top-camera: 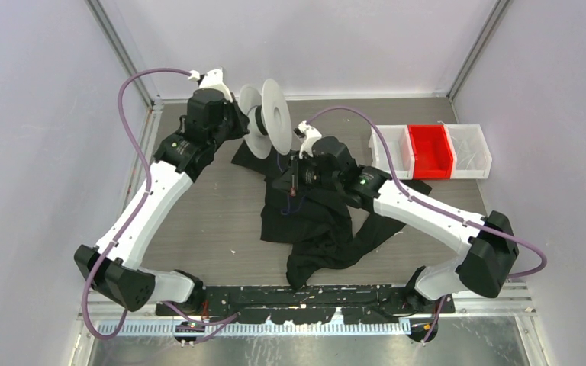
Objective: Wrap the cables
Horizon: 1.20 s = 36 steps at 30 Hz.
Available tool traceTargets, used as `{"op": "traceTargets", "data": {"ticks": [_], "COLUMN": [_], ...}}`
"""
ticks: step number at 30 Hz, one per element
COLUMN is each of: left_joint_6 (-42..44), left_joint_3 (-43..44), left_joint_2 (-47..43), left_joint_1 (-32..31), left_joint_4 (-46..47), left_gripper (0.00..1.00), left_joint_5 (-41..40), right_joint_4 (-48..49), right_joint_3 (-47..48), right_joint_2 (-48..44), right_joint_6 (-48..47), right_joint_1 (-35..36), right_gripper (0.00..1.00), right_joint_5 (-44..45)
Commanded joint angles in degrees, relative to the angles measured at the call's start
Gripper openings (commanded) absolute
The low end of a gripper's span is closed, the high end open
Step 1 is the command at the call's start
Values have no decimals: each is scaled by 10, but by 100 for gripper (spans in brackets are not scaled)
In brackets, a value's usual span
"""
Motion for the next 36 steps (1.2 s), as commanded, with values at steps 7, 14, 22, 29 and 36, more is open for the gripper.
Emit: {"op": "traceTargets", "data": {"ticks": [7, 14, 22, 29, 36], "left_joint_6": [60, 87, 113, 146, 203], "left_joint_3": [5, 1, -2, 0, -4], "left_joint_2": [-23, -25, -25, -14, -18], "left_joint_1": [-12, -12, -12, -11, -12], "left_joint_4": [68, 54, 39, 14, -14], "left_gripper": [0, 0, 0, 0, 0], "left_joint_5": [-51, -55, -39, -20, 59], "right_joint_4": [318, 411, 331, 245, 223], "right_joint_3": [-12, 12, 64, 129, 180], "right_joint_2": [46, 53, 12, -1, 21], "right_joint_6": [184, 241, 176, 95, 77], "right_joint_1": [-2, -10, -41, -71, -124], "right_gripper": [12, 15, 10, 1, 12], "right_joint_5": [-240, -259, -214, -210, -254]}}
